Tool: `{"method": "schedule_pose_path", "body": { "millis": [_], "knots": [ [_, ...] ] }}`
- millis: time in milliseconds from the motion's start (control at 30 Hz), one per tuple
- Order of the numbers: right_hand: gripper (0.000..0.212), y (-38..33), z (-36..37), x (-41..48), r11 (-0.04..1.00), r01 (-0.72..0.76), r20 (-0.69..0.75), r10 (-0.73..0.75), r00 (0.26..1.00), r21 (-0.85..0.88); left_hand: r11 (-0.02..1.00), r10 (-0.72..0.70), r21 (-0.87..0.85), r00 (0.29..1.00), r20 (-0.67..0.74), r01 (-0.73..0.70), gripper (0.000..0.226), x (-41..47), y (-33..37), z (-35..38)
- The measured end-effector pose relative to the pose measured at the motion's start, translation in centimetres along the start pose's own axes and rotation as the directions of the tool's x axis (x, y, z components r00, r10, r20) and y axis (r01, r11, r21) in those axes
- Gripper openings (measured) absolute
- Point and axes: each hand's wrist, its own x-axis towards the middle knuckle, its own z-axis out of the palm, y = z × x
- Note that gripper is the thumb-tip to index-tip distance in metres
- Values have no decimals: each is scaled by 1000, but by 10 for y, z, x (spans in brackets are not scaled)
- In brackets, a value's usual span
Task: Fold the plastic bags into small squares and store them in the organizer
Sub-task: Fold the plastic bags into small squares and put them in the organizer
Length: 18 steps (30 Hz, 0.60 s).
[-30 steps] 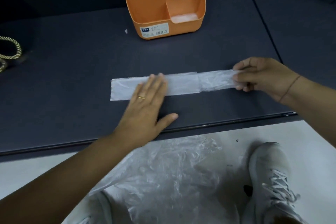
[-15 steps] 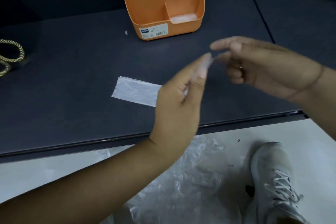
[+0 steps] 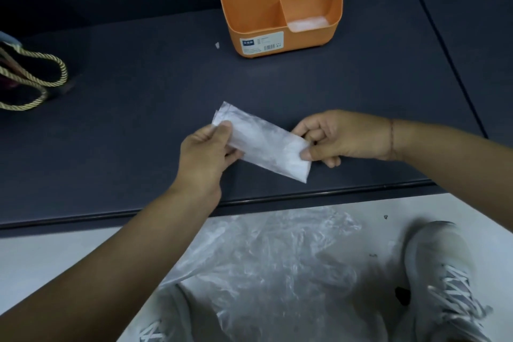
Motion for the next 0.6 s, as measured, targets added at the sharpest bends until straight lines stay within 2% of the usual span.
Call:
{"method": "schedule_pose_path", "body": {
  "millis": [167, 267, 367, 433, 500, 533, 600],
  "knots": [
    [15, 4, 17, 3, 993, -5, -247, -24, 969, -117, 982, 118, 153, 991, -65, -107, 17, 15, -9, -15],
    [17, 4, 23, 5, 986, -9, -310, -43, 950, -165, 940, 208, 292, 975, -81, -177, 10, 20, -12, -23],
    [21, 4, 24, 7, 987, -13, -350, -44, 936, -160, 856, 318, 450, 945, -71, -254, 12, 19, -16, -27],
    [22, 4, 24, 7, 985, -23, -352, -40, 935, -174, 712, 483, 605, 874, -52, -357, 21, 15, -18, -28],
    [22, 2, 25, 7, 985, -34, -344, -27, 939, -171, 459, 694, 711, 715, 86, -532, 36, 6, -20, -24],
    [22, 1, 25, 6, 987, -40, -342, -17, 939, -159, 349, 736, 710, 647, 196, -612, 39, 0, -23, -20],
    [22, -1, 25, 4, 991, -55, -343, 10, 939, -124, 248, 670, 638, 605, 429, -728, 49, -14, -34, -9]
  ]
}}
